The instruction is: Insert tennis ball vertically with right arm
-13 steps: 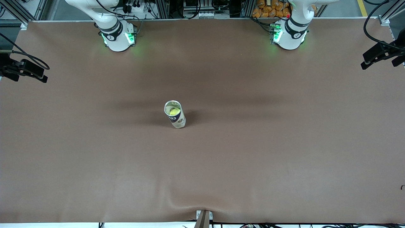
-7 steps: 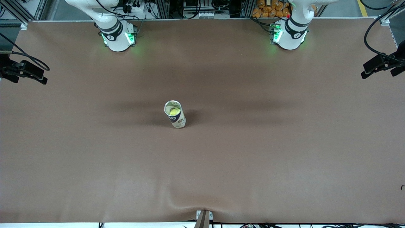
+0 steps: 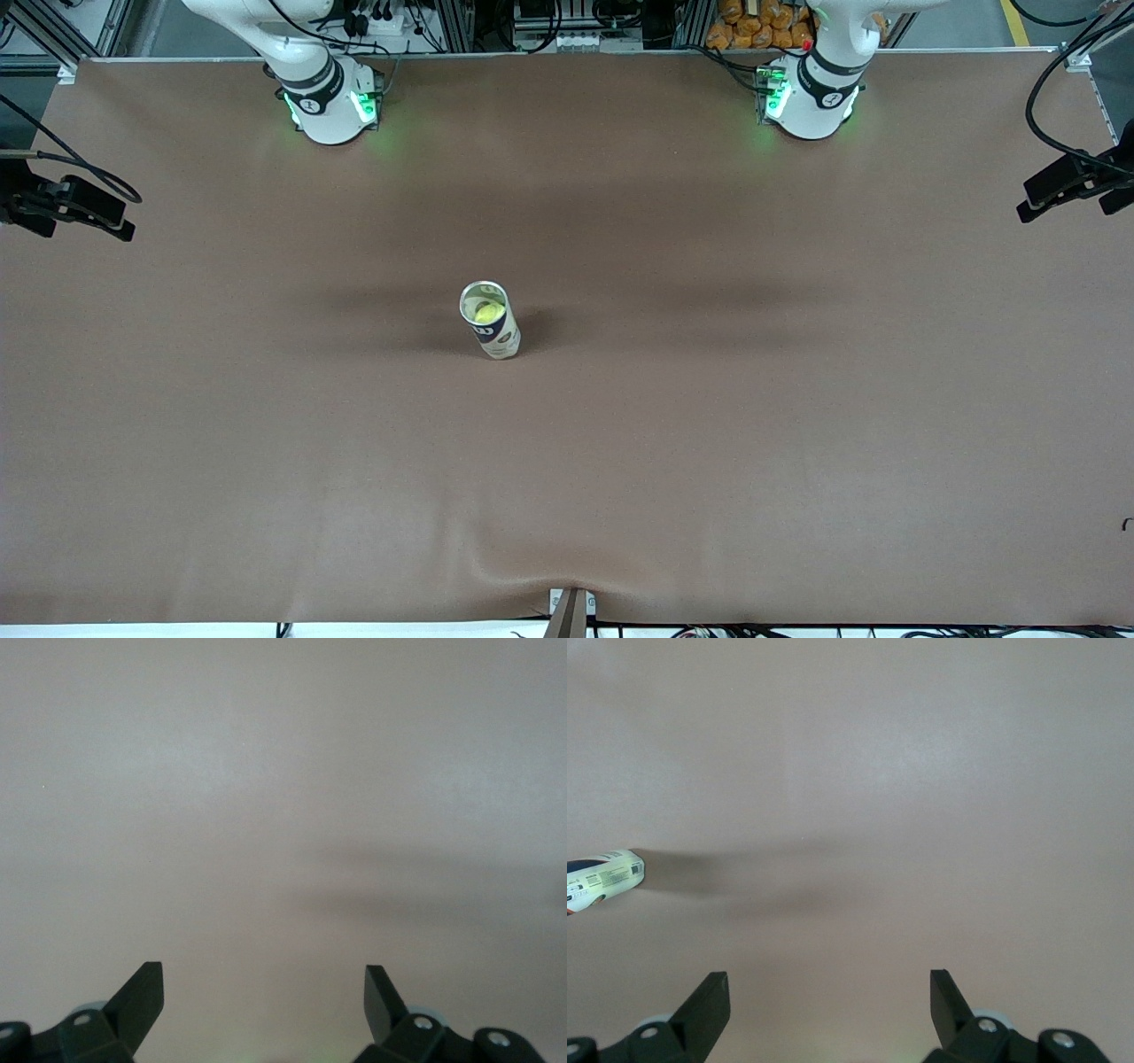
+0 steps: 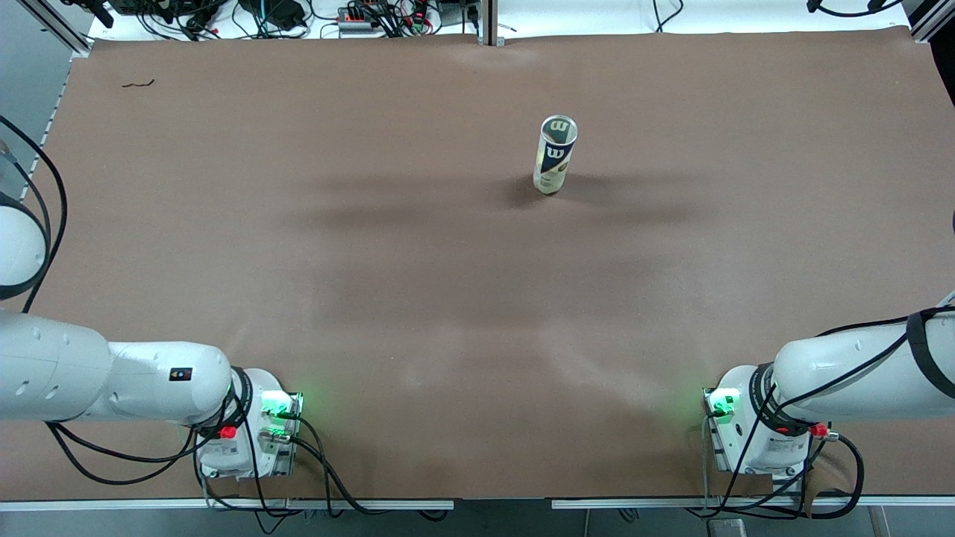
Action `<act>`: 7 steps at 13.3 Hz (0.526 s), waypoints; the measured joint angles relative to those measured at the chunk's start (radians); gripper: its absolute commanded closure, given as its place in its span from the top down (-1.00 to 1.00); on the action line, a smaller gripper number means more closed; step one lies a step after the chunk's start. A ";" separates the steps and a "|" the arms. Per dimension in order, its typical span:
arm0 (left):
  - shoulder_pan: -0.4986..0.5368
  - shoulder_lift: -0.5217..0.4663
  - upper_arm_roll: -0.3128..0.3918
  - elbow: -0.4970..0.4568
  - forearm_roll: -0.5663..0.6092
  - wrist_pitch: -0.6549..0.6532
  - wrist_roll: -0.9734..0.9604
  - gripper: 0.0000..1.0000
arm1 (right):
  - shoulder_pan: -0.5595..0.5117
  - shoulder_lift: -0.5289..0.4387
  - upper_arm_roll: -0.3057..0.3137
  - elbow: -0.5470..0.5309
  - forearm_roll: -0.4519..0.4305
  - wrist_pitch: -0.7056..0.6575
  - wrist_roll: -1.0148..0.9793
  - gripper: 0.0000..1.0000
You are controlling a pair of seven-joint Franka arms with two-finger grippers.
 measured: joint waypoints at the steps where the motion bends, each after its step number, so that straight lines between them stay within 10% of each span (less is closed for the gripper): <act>1: 0.000 0.002 -0.001 0.000 0.000 0.000 0.000 1.00 | 0.000 0.000 0.000 0.000 0.000 0.000 0.000 1.00; 7: 0.000 0.007 -0.002 0.000 -0.016 0.005 0.063 1.00 | 0.000 0.000 0.000 0.000 0.000 0.000 0.000 1.00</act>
